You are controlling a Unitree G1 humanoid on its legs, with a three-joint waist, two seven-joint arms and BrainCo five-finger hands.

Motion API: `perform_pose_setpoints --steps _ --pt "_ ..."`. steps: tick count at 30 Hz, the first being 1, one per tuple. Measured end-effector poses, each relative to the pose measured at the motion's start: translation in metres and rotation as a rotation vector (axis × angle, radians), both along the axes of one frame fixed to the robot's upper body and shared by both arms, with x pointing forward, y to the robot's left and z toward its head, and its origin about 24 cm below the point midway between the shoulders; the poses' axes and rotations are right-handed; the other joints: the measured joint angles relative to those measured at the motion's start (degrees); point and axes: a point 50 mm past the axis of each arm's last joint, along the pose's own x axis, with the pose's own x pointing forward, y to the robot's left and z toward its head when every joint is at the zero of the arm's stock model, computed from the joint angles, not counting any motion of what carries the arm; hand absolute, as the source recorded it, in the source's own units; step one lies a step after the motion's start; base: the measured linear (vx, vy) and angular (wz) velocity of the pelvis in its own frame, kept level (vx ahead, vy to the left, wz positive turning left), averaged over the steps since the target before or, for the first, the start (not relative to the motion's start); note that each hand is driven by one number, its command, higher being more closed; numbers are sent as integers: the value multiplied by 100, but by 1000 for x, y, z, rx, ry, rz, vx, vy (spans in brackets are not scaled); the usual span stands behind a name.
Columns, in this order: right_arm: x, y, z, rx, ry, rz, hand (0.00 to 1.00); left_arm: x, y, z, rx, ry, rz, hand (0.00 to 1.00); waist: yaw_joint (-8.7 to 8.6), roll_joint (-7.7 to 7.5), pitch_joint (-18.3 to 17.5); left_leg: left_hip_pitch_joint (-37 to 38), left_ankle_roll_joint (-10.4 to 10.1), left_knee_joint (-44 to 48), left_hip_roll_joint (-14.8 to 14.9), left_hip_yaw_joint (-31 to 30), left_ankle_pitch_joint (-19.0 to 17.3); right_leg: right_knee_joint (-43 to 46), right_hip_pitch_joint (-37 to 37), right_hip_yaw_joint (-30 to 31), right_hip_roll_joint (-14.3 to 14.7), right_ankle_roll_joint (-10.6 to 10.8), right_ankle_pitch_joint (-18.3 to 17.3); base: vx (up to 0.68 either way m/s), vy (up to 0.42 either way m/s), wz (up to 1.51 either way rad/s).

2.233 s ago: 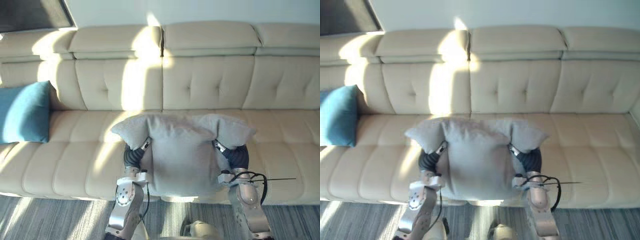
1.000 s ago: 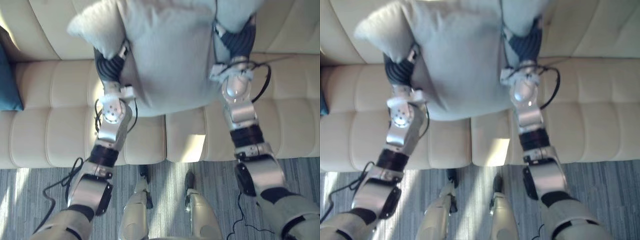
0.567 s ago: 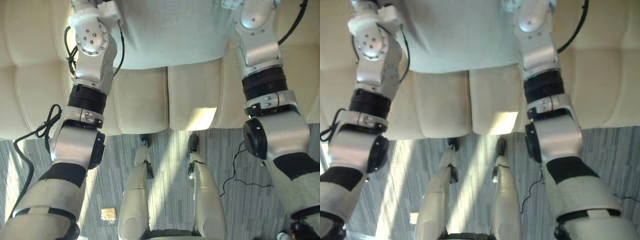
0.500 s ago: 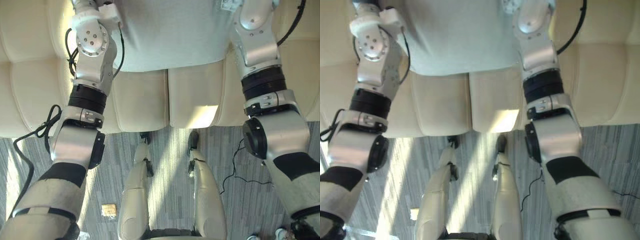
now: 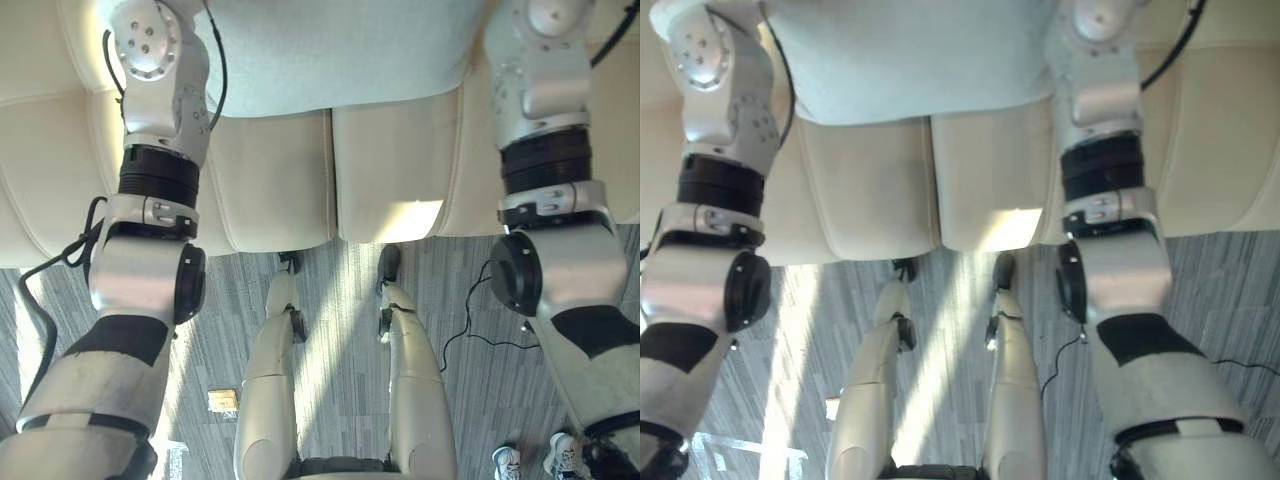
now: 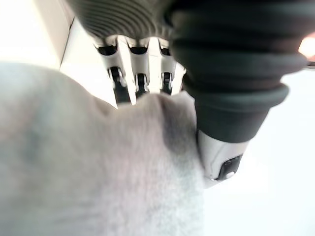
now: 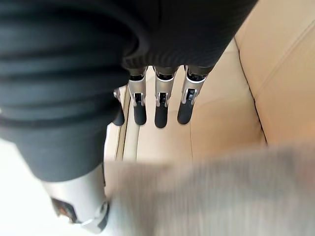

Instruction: Pick up cushions and gather them together orderly.

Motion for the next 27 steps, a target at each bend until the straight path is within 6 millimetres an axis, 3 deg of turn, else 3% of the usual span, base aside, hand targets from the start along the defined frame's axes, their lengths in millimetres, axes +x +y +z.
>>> perform_pose_setpoints --steps 1,2,4,5,7,11,14,16,17,19,27 --pt "-1 -7 -3 5 2 -3 0 0 6 -4 -1 10 7 0 -6 0 0 44 0 -1 0 3 -1 23 34 -4 -3 0 0 -3 -38 2" --pt "-3 -30 -23 -4 37 -31 0 1 27 -28 -1 66 35 0 -10 -13 -27 289 -47 -12 -5 33 -66 21 283 -30 -11 0 -85 -7 -36 1" --pt "-1 -51 -54 -6 104 -36 0 1 48 -61 14 144 53 0 34 -80 -279 402 -82 32 1 92 -286 61 389 -51 -32 -37 -270 -13 -58 -2" --pt "-2 -54 -59 -9 113 -36 0 -1 54 -67 15 153 63 0 33 -82 -296 438 -84 30 10 96 -288 68 425 -55 -29 -38 -270 -7 -73 -2" --pt "-6 -66 -92 -24 175 -20 0 -8 74 -103 -14 220 73 0 31 -84 -310 780 -105 17 40 104 -307 65 771 -89 -10 -68 -324 -1 -88 1" --pt "-19 -70 -149 -71 279 -9 0 -26 84 -160 -15 316 73 0 56 -90 -506 1070 -68 -10 62 94 -392 -7 1126 -214 -13 -80 -399 49 -74 8" --pt "-37 -69 -214 7 380 14 0 -43 67 -227 -85 445 26 0 151 -118 -613 1387 -72 -23 35 76 -387 -52 1490 -297 -42 -69 -501 102 -65 11" --pt "-53 -58 -281 88 550 50 0 -68 46 -290 -133 606 -5 0 180 -151 -760 1674 -110 -95 30 10 -430 -151 1842 -380 -37 -77 -554 143 -63 17" --pt "-58 -55 -293 109 584 57 0 -74 42 -303 -138 645 -11 0 185 -155 -784 1734 -115 -98 30 -2 -449 -191 1928 -430 -38 -85 -566 128 -59 14" --pt "-90 -45 -350 174 754 59 0 -106 18 -358 -140 847 -66 0 225 -193 -1002 2098 -145 -188 21 -14 -584 -303 2332 -504 -39 -85 -647 116 -49 10" --pt "-174 -16 -470 359 1233 81 0 -183 -17 -461 -85 1350 -158 0 209 -359 -1926 3074 -197 -243 -17 34 -869 -795 3514 -640 -67 -33 -757 100 -16 3"
